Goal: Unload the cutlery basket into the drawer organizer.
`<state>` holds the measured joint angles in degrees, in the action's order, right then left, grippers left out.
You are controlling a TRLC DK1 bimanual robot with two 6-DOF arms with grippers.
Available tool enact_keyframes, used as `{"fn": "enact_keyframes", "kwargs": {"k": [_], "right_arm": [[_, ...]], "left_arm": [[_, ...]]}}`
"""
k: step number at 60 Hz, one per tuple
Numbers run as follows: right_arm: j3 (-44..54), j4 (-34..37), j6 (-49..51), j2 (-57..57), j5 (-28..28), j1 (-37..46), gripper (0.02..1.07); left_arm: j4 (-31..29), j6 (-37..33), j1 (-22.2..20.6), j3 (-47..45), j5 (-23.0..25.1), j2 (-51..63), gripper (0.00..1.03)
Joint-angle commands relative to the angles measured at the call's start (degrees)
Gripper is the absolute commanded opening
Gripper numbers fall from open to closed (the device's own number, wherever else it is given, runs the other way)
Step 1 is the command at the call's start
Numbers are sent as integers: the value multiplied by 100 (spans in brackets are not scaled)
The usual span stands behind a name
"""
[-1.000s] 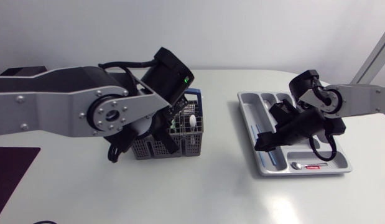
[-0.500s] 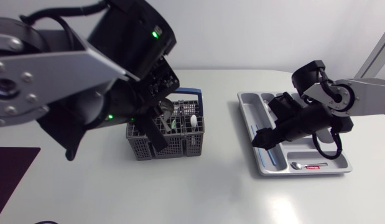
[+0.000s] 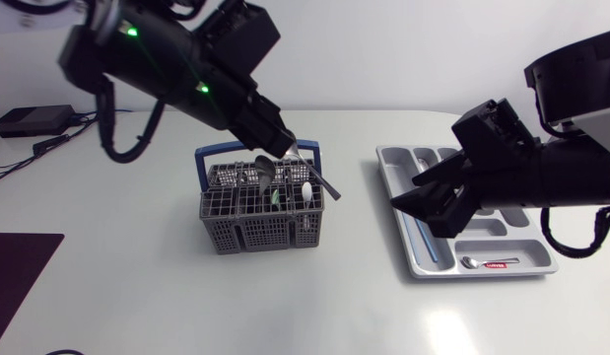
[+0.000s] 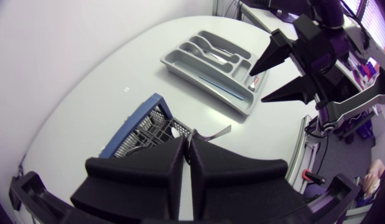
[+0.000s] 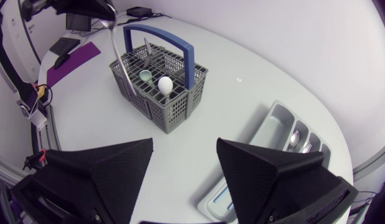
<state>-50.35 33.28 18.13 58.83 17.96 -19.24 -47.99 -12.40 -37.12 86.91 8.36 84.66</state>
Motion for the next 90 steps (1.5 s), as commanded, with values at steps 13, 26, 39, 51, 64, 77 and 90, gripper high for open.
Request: {"fn": "enact_keyframes", "kwargs": {"k": [13, 26, 39, 51, 64, 77, 90], "right_arm": [[350, -49, 208, -337, -635, -844, 76], [456, -524, 191, 41, -1356, -1705, 74], [350, -972, 235, 551, -1716, -1960, 61], [271, -1192, 288, 832, -1980, -1995, 60], [271, -1289, 340, 902, -2156, -1995, 43], [262, -1254, 340, 894, -2191, -2022, 19], [262, -1043, 314, 806, -2182, -2127, 8]], "left_arm": [[-615, 502, 381, 1056, 1256, 1606, 3], [-1143, 599, 250, 1759, 1722, 2265, 3], [-1573, 608, 65, 2207, 1897, 2634, 3], [-1758, 590, 12, 2365, 1933, 2757, 3], [-1837, 564, 47, 2356, 2020, 2757, 3], [-1916, 511, 65, 2321, 2020, 2749, 3], [-1925, 467, 118, 2339, 2020, 2713, 4]]}}
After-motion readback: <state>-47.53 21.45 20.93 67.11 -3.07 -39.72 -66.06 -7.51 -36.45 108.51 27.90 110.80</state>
